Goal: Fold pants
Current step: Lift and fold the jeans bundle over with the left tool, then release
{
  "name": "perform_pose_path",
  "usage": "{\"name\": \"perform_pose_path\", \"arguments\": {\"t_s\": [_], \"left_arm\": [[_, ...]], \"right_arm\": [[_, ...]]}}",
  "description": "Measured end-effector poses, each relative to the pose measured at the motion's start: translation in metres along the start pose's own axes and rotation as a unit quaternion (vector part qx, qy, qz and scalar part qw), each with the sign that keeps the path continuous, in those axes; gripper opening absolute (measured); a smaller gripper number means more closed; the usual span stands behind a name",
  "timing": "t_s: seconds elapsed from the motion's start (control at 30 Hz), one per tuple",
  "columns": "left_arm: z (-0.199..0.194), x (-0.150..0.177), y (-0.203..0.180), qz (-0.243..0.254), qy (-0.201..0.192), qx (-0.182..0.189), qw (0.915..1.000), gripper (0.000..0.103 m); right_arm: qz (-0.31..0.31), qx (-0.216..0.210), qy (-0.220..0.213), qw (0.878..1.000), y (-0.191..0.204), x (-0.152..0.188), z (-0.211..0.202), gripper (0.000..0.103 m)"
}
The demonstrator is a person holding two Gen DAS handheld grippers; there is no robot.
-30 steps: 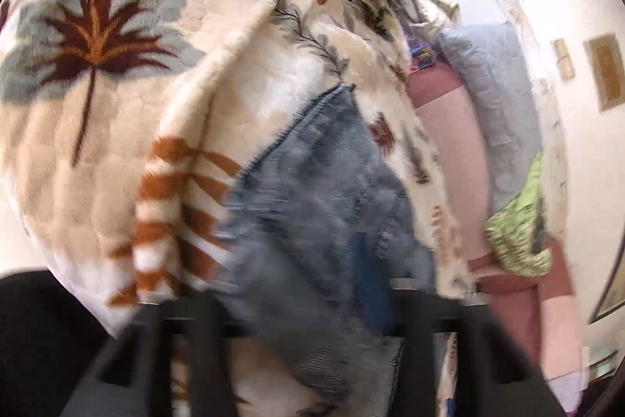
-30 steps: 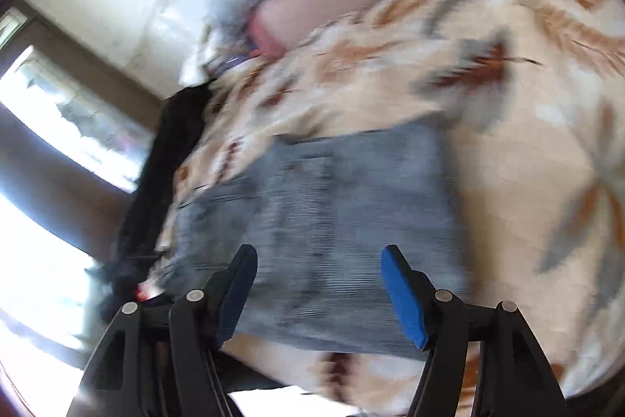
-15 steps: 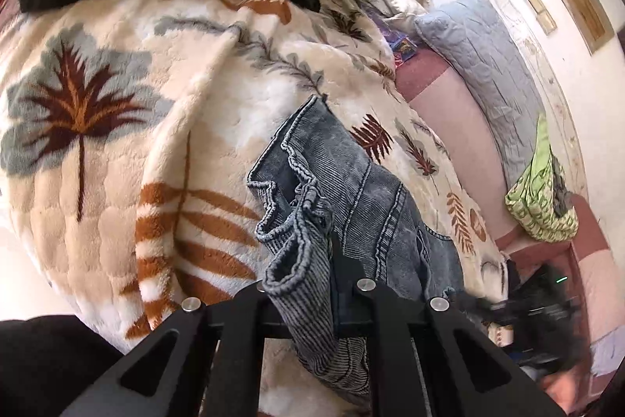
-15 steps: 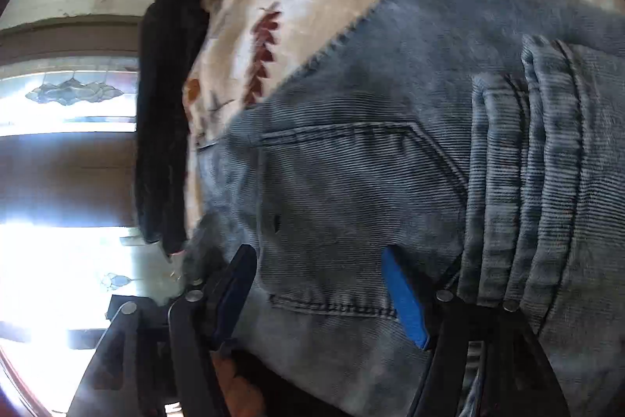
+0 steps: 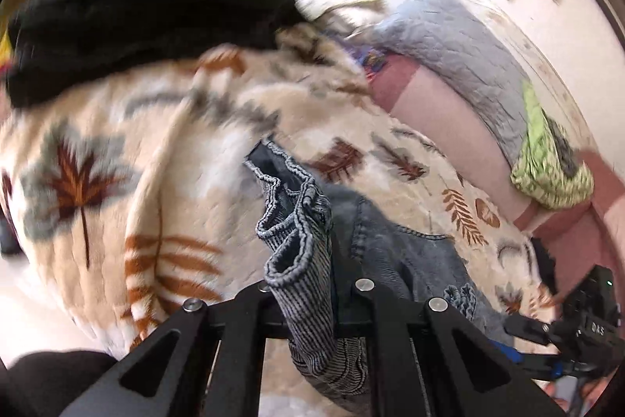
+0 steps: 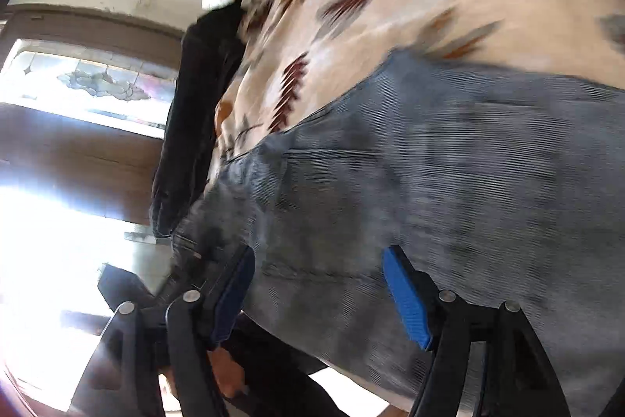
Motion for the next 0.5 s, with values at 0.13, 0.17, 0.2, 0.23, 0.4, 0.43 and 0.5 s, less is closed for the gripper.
{"name": "perform_pose_path", "arguments": {"t_s": [0.13,0.17,0.2,0.23,0.4,0.43,0.5], "left_arm": [[-0.019,0.006,-0.052,0.083,-0.036,0.009,0.9959,0.009],[-0.027,0.012,-0.072,0.116,-0.048,0.014,0.9920,0.009],[-0.033,0.018,-0.089,0.143,-0.057,0.020,0.9878,0.009],[-0.038,0.026,-0.105,0.168,-0.064,0.025,0.9833,0.009],[-0.053,0.107,-0.193,0.315,-0.058,0.067,0.9449,0.009],[-0.051,0.123,-0.203,0.334,-0.050,0.072,0.9385,0.009],[-0.040,0.169,-0.222,0.375,-0.015,0.084,0.9230,0.008]], "right_arm": [[0.038,0.010,-0.071,0.997,-0.042,0.018,-0.063,0.072],[0.047,0.015,-0.088,0.995,-0.053,0.019,-0.077,0.072],[0.060,0.020,-0.111,0.992,-0.067,0.024,-0.095,0.072],[0.071,0.021,-0.129,0.989,-0.080,0.027,-0.109,0.072],[0.117,0.009,-0.217,0.969,-0.121,0.051,-0.169,0.072],[0.126,0.008,-0.233,0.964,-0.130,0.056,-0.181,0.072],[0.143,0.003,-0.254,0.957,-0.146,0.066,-0.195,0.072]]}}
Point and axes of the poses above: each gripper's, at about its wrist camera, not at the fingertips, and z roughly the way its jaws point, y to its left, x to its underside, the point moved 6 cm from there along z, roughly the way its jaws point, and after that the axes turned 15 degrees about -z, right-handed, at the moved point
